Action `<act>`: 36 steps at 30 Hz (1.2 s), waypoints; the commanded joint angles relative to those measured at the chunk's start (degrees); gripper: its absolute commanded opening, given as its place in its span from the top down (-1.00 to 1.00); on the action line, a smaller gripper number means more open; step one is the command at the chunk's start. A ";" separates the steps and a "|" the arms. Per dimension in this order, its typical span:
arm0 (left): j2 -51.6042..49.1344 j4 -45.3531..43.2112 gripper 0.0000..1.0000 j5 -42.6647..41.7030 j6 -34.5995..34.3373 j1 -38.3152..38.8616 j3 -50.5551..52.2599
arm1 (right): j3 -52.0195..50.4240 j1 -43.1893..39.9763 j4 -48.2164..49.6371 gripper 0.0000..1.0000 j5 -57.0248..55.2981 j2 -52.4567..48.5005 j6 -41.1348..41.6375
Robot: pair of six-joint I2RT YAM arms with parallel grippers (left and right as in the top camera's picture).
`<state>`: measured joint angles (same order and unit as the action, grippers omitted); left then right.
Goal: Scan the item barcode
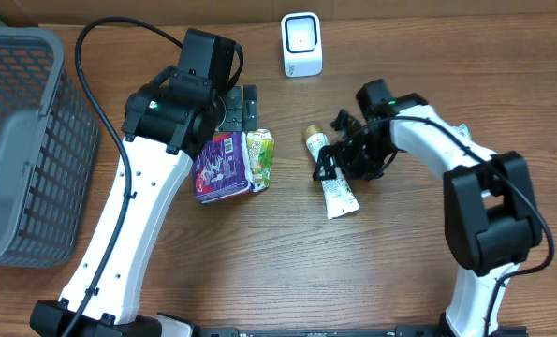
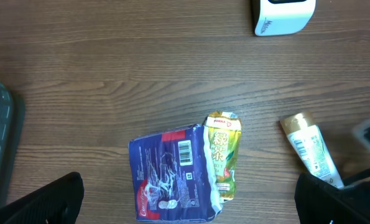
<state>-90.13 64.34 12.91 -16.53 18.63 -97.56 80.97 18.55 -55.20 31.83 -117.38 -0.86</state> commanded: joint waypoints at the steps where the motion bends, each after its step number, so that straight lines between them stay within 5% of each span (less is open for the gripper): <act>1: -0.28 -0.04 -1.00 1.01 -0.59 -0.33 -1.11 | 0.00 0.72 1.11 -0.92 0.79 -1.36 0.48; 2: -0.28 -0.04 -0.99 1.01 -0.59 -0.33 -1.11 | 0.00 0.74 1.40 -0.86 -0.09 -1.79 1.14; 7: -0.28 -0.04 -0.99 1.01 -0.59 -0.33 -1.11 | -0.02 0.68 1.53 0.11 -1.36 -2.45 1.51; 13: -0.28 -0.04 -1.00 1.01 -0.59 -0.33 -1.11 | -0.02 0.57 1.53 0.72 -0.46 -2.45 1.51; 18: -0.28 -0.04 -0.99 1.01 -0.59 -0.33 -1.11 | -0.02 0.57 2.29 0.68 0.44 -2.45 2.19; 20: -0.28 -0.04 -0.99 1.01 -0.59 -0.33 -1.11 | -0.02 0.57 3.13 0.09 0.44 -2.45 3.80; 22: -0.28 -0.04 -0.99 1.01 -0.59 -0.33 -1.11 | -0.02 0.59 4.48 -0.25 0.42 -2.45 6.36; 28: -0.28 -0.04 -1.00 1.01 -0.59 -0.33 -1.11 | -0.02 1.40 7.39 -0.26 -0.04 -2.45 11.69; 36: -0.28 -0.04 -1.00 1.01 -0.59 -0.33 -1.11 | -0.04 1.44 6.05 0.05 -0.83 -2.45 13.35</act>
<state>-90.13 64.31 12.91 -16.53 18.63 -97.56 80.97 19.59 -49.06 31.24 -119.55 11.27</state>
